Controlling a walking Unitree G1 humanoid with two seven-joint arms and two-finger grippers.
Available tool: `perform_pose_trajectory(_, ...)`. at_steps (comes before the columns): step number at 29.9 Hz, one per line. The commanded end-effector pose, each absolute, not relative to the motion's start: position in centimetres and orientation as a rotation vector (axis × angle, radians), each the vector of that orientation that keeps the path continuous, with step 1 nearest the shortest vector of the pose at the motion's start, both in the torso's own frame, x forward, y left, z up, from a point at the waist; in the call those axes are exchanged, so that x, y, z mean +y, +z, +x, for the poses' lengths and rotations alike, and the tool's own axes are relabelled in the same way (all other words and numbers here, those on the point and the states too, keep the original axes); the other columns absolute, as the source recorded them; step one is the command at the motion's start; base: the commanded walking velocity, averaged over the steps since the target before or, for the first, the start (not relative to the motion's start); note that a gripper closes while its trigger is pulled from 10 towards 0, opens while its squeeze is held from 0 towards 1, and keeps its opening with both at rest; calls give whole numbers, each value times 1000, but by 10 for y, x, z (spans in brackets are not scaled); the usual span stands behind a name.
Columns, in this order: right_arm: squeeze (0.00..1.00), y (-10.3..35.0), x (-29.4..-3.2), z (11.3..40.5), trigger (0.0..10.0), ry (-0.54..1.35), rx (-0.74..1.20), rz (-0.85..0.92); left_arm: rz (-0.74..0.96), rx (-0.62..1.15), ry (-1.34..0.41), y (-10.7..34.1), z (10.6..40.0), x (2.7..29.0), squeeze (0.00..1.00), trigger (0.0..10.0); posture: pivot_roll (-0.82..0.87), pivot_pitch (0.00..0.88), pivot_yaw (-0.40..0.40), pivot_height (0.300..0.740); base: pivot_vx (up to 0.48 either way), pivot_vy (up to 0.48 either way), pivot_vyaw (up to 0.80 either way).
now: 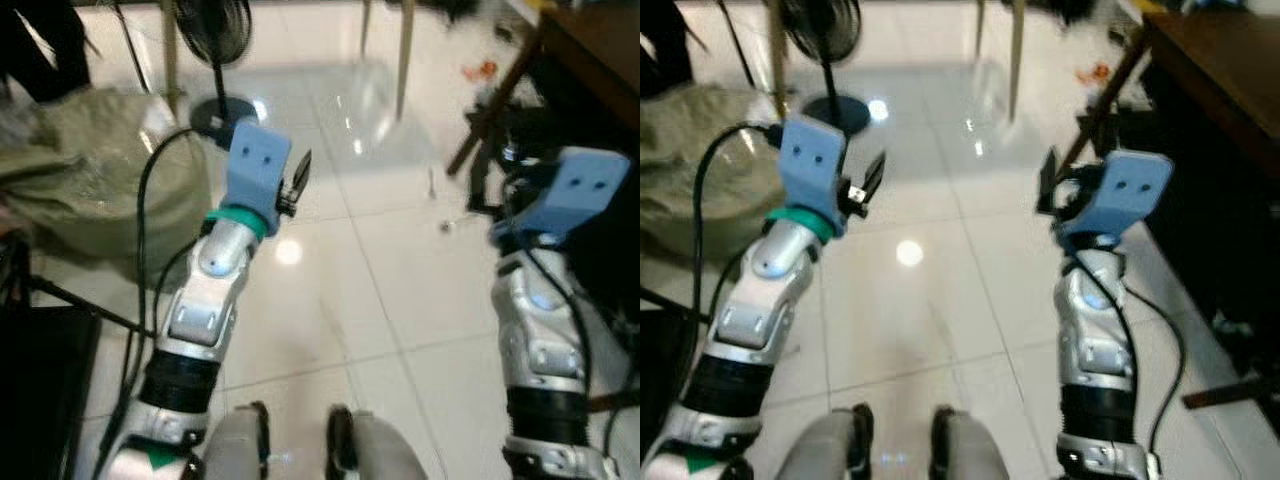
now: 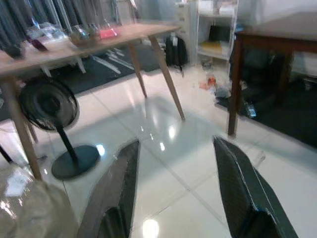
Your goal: Setting the table
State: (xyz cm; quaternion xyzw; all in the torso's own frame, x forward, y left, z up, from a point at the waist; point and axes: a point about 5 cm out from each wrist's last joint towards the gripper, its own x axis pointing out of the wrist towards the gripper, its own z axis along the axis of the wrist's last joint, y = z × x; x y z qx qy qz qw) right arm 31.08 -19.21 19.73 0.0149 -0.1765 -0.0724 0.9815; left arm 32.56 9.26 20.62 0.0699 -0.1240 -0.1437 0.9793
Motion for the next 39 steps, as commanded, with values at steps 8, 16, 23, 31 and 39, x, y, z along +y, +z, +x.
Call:
perform_pose_trajectory(8,0,195,-197,310,10000,-163,-342,34,146,-223,-306,201,325,89,0,10000,137,117,13,740,0,0,-800)
perform_pose_trajectory(16,0,195,-198,310,10000,-167,-342,35,146,-219,-303,202,325,89,0,10000,138,117,16,740,0,0,-800)
perform_pose_trajectory(23,0,196,-199,310,10000,-173,-343,34,151,-213,-301,201,325,89,0,10000,138,116,14,740,0,0,-800)
perform_pose_trajectory(31,0,196,-201,311,10000,-181,-342,34,153,-211,-301,201,326,90,0,10000,141,108,11,740,0,0,-800)
perform_pose_trajectory(39,0,192,-210,313,10000,-250,-304,13,160,-206,-300,200,327,91,0,10000,139,102,15,740,0,0,-800)
